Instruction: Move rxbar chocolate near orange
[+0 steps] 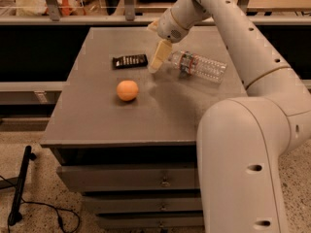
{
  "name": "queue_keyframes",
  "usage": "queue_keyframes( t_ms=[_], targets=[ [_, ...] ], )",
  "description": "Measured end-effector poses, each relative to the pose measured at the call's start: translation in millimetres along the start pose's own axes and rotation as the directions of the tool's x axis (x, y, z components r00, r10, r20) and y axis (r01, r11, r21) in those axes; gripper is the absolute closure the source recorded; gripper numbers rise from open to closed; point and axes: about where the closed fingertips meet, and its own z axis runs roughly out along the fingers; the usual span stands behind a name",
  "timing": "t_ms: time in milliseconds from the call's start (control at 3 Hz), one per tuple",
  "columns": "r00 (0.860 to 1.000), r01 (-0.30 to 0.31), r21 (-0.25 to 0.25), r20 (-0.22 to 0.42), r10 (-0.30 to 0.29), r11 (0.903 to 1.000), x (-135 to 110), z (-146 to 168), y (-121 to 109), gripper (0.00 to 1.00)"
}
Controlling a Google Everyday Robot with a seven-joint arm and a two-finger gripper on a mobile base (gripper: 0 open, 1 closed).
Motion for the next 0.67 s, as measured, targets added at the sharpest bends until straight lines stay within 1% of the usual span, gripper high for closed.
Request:
queue_keyframes(
  t_ms=[333, 667],
  targets=[
    [0.998, -0.045, -0.046, 0.043, 0.047, 0.9979, 0.1, 7.9, 4.8, 0.00],
    [0.996, -0.080, -0.088, 0.020, 0.082, 0.9929, -0.6, 14.2, 9.6, 0.00]
  ],
)
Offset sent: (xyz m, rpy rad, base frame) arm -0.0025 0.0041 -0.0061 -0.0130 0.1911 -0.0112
